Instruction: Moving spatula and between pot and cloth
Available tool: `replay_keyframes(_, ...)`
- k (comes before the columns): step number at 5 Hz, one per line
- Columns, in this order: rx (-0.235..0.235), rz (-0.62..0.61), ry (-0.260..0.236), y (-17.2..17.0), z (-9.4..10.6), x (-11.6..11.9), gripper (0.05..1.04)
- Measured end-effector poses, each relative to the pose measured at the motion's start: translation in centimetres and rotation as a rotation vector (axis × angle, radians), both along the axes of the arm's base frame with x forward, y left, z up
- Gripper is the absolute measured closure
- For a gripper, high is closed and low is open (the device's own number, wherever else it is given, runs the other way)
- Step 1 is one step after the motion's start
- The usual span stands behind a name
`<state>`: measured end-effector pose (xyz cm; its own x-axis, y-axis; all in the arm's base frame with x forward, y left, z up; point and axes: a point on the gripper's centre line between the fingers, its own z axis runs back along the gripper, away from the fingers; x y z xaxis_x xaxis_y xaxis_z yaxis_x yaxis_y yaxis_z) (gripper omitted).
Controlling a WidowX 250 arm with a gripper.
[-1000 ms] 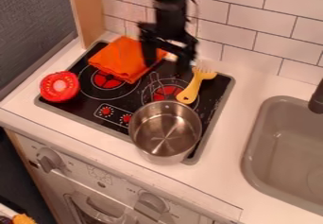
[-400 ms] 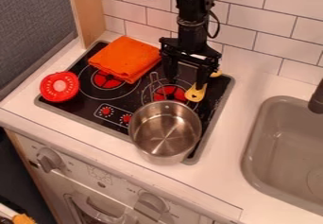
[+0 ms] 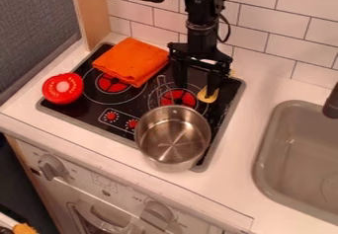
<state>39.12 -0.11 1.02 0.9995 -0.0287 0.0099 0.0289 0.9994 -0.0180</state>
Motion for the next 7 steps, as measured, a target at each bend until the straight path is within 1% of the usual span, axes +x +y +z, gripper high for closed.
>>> replay_keyframes(1,0.041,-0.008,0.003,-0.3,0.7,-1.1,0.084)
replay_keyframes(2,0.039,0.001,-0.050,-0.5,2.6,-1.0,0.084)
replay_keyframes(3,0.011,-0.040,-0.058,-2.0,2.6,-0.3,0.084)
replay_keyframes(4,0.011,-0.059,-0.006,-3.5,0.6,0.4,0.084)
replay_keyframes(5,-0.011,-0.046,-0.006,-4.0,0.0,1.6,0.136)
replay_keyframes(6,-0.007,-0.052,-0.008,-4.0,-0.2,2.2,0.278)
replay_keyframes(7,-0.004,-0.062,-0.004,-3.8,-0.3,2.0,0.575)
